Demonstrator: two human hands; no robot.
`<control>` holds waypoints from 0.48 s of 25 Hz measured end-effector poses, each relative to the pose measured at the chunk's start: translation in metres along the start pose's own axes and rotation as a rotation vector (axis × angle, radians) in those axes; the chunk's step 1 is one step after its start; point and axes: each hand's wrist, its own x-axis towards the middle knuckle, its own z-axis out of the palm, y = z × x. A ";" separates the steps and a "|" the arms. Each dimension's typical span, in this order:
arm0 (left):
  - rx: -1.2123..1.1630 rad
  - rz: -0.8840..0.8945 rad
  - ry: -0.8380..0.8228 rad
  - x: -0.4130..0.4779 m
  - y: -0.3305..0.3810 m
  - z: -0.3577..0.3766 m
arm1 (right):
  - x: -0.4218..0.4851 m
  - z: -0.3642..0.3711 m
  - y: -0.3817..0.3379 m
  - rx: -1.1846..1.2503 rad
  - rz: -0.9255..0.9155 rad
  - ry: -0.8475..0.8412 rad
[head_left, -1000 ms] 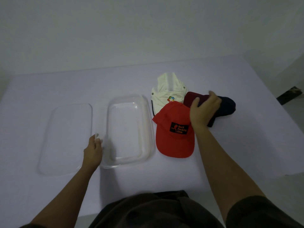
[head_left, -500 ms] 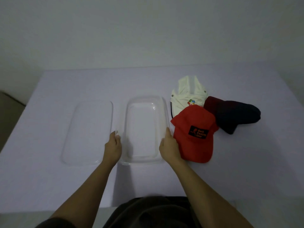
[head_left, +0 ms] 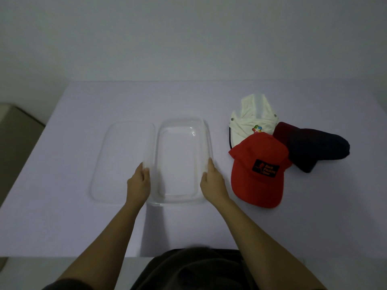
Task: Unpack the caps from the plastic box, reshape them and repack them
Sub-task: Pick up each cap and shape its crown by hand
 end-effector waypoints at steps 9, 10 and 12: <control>-0.010 -0.051 -0.054 0.001 0.003 -0.001 | 0.002 0.002 0.010 0.072 0.015 -0.032; 0.027 -0.047 -0.028 0.000 0.005 -0.001 | 0.002 0.001 0.011 0.080 0.004 -0.028; 0.086 0.048 0.075 -0.005 0.018 0.000 | 0.000 -0.005 0.014 0.121 -0.046 0.065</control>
